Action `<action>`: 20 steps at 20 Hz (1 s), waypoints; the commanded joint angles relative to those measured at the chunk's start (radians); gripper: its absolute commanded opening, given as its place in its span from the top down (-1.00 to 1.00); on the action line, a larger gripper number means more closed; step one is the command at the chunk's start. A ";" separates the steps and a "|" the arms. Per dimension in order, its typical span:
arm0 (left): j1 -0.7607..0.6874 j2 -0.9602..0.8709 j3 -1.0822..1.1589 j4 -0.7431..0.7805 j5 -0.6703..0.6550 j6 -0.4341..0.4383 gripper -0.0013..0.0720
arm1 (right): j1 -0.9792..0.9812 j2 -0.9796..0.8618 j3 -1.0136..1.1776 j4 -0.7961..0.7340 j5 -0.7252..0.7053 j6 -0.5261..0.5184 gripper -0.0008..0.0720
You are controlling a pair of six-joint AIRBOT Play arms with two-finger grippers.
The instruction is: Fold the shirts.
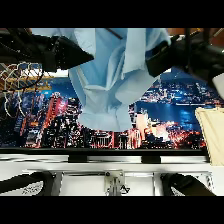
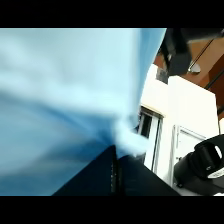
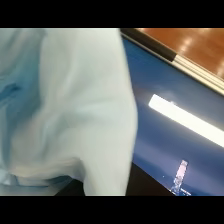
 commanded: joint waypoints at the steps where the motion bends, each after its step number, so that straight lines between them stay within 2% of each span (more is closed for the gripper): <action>1: 0.002 0.037 0.001 0.109 0.045 -0.035 0.66 | -0.032 -0.001 0.094 0.005 0.103 0.044 0.79; 3: 0.034 0.075 0.001 0.085 0.143 -0.035 -0.52 | -0.038 -0.001 0.121 0.006 0.132 0.043 0.79; 4: 0.048 0.098 0.001 0.079 0.204 -0.035 -0.85 | -0.038 -0.001 0.130 0.007 0.134 0.044 0.78; 6: 0.079 0.142 0.001 0.080 0.305 -0.031 -0.90 | -0.043 -0.001 0.160 -0.018 0.172 0.046 0.78; 8: 0.131 0.187 0.001 0.080 0.362 -0.032 -0.89 | -0.088 -0.001 0.203 -0.134 0.258 0.097 0.79; 10: 0.190 0.223 0.001 0.085 0.355 -0.044 -0.89 | -0.201 -0.001 0.263 -0.242 0.335 0.126 0.79; 12: 0.252 0.251 0.001 0.099 0.326 -0.105 -0.89 | -0.385 -0.001 0.337 -0.256 0.364 0.127 0.79; 14: 0.307 0.264 0.001 0.104 0.267 -0.130 -0.89 | -0.597 -0.001 0.397 -0.255 0.367 0.127 0.79; 16: 0.342 0.265 0.000 0.104 0.198 -0.132 -0.88 | -0.803 -0.001 0.435 -0.227 0.366 0.128 0.78; 20: 0.356 0.265 0.000 0.111 0.158 -0.155 -0.87 | -1.159 -0.014 0.441 0.035 0.410 0.146 0.78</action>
